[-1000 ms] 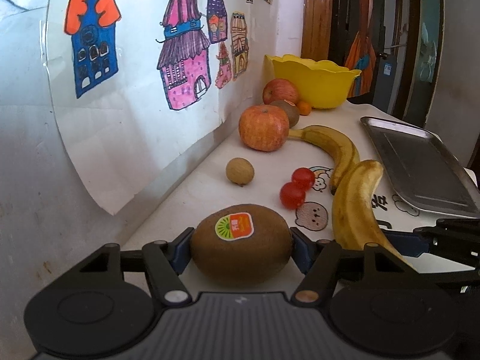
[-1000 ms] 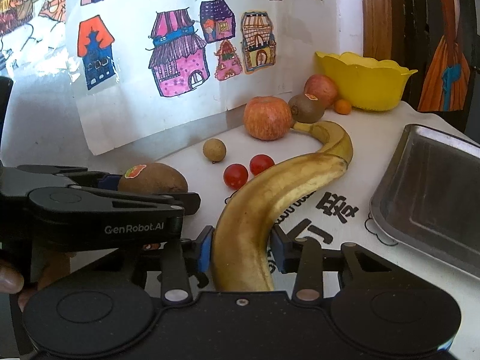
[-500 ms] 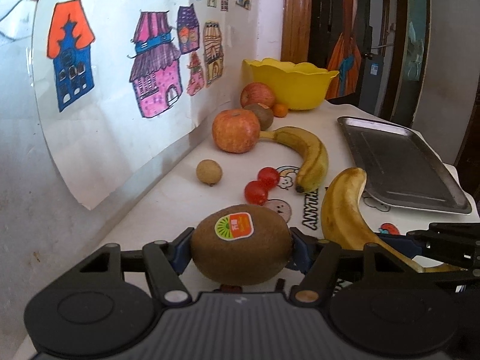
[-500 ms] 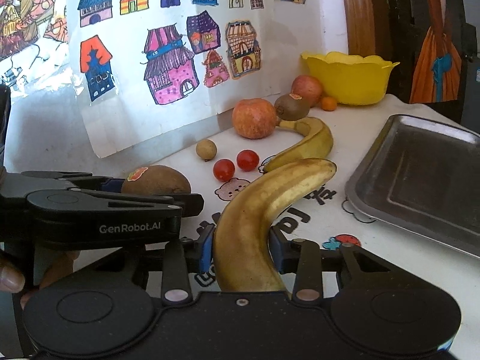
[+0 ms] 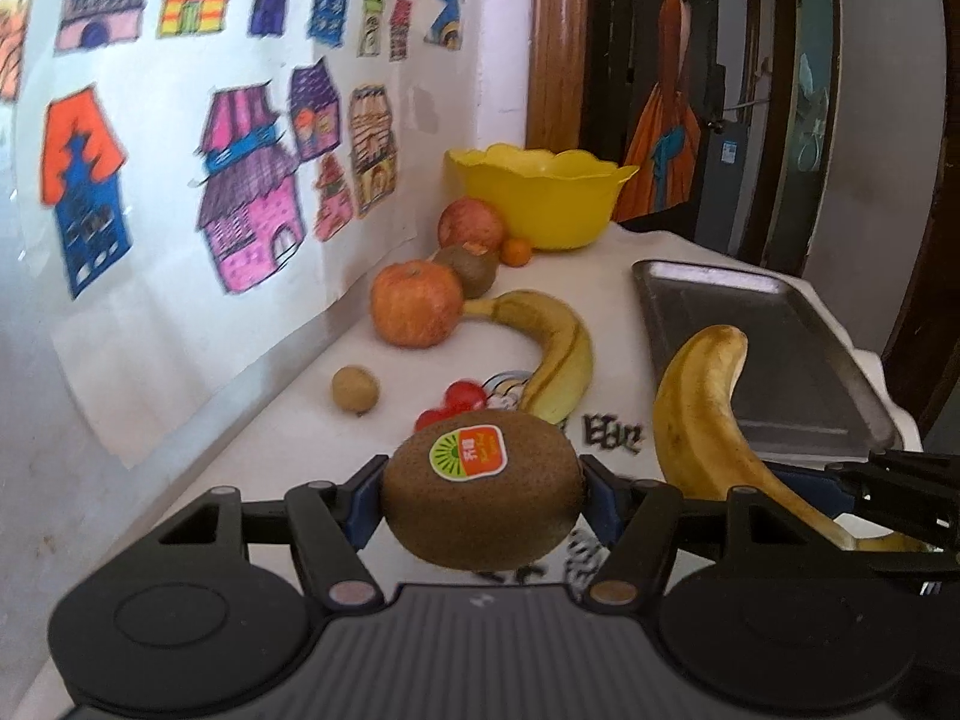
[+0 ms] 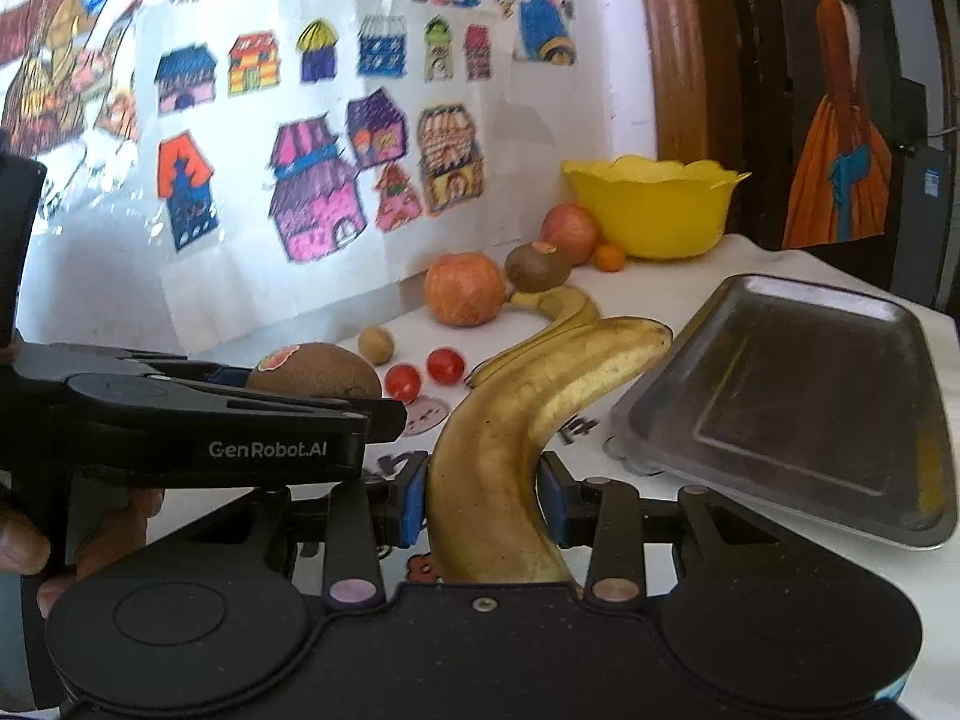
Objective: Organize fruits
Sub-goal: 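Carry the kiwi with the left tool while the right tool carries the banana to the metal tray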
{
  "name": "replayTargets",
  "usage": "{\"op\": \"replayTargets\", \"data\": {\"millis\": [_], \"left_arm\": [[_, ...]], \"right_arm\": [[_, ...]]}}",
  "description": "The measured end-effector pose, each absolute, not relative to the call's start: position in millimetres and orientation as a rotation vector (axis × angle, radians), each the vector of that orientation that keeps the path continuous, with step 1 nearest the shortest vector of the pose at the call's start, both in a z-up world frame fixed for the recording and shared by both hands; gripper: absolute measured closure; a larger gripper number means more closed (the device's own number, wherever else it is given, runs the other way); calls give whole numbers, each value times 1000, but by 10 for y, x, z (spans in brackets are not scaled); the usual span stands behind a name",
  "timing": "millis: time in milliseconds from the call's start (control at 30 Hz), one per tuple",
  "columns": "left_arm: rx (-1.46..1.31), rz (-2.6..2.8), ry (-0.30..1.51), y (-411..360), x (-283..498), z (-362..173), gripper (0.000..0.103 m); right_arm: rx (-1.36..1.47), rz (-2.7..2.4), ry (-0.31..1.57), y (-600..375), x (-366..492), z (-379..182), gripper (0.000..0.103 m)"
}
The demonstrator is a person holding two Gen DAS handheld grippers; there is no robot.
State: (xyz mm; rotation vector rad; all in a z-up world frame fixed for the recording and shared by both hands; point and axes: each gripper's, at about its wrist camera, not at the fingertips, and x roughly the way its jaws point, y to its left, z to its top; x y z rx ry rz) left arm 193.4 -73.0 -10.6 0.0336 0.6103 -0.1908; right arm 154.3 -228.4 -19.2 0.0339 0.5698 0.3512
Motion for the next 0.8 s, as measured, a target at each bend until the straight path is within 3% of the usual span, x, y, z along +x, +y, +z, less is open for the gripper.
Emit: {"op": "replayTargets", "data": {"millis": [400, 800], "left_arm": [[24, -276, 575, -1415, 2221, 29, 33], [26, -329, 599, -1954, 2662, -162, 33]], "right_arm": [[75, 237, 508, -3078, 1668, 30, 63], [105, 164, 559, -3584, 2036, -180, 63]]}}
